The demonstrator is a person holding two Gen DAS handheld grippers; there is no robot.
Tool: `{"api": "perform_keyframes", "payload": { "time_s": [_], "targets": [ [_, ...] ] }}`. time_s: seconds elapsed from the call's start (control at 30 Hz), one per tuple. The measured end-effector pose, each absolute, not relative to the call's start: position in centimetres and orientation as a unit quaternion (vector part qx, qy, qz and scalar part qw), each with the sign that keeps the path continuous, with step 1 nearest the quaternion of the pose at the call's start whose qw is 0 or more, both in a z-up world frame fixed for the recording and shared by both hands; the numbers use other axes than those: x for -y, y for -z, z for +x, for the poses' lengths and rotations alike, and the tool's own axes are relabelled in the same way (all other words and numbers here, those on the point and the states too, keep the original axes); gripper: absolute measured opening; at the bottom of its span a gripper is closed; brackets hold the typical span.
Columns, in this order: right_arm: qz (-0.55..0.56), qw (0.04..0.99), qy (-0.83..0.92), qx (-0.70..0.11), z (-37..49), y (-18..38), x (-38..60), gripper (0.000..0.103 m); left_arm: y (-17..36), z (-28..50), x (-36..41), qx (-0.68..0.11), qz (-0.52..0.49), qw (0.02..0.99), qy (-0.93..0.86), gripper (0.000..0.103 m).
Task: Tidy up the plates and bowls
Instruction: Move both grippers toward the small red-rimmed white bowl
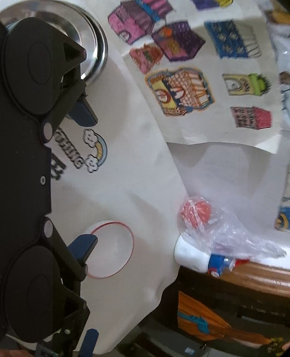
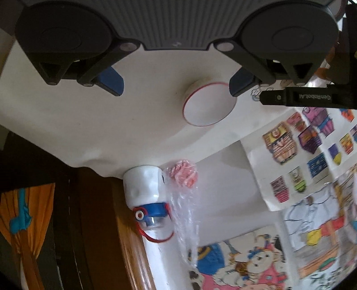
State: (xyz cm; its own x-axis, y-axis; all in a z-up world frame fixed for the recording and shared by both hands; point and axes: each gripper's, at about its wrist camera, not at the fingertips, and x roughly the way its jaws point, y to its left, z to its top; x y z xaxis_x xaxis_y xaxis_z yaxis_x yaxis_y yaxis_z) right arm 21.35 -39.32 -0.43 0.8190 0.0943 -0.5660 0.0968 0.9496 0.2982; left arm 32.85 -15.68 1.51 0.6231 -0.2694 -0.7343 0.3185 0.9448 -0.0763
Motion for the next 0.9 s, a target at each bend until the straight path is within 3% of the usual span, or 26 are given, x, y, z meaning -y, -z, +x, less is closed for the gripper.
{"api": "perform_keyframes", "payload": {
  "time_s": [0.37,0.7,0.9],
  "targets": [
    [0.133,0.937,0.0,-0.323,25.8,2.2,39.7,0.103,1.3,37.4,17.6,-0.444,-0.003,0.882,0.161,0.102],
    [0.124,0.935,-0.003,-0.332,27.1,3.2,38.6,0.102,2.7,38.1,19.4,-0.449,0.03,0.876,0.175,0.102],
    [0.123,0.934,-0.007,-0.335,27.4,3.3,38.3,0.084,2.9,38.4,19.8,-0.455,0.03,0.872,0.177,0.102]
  ]
}}
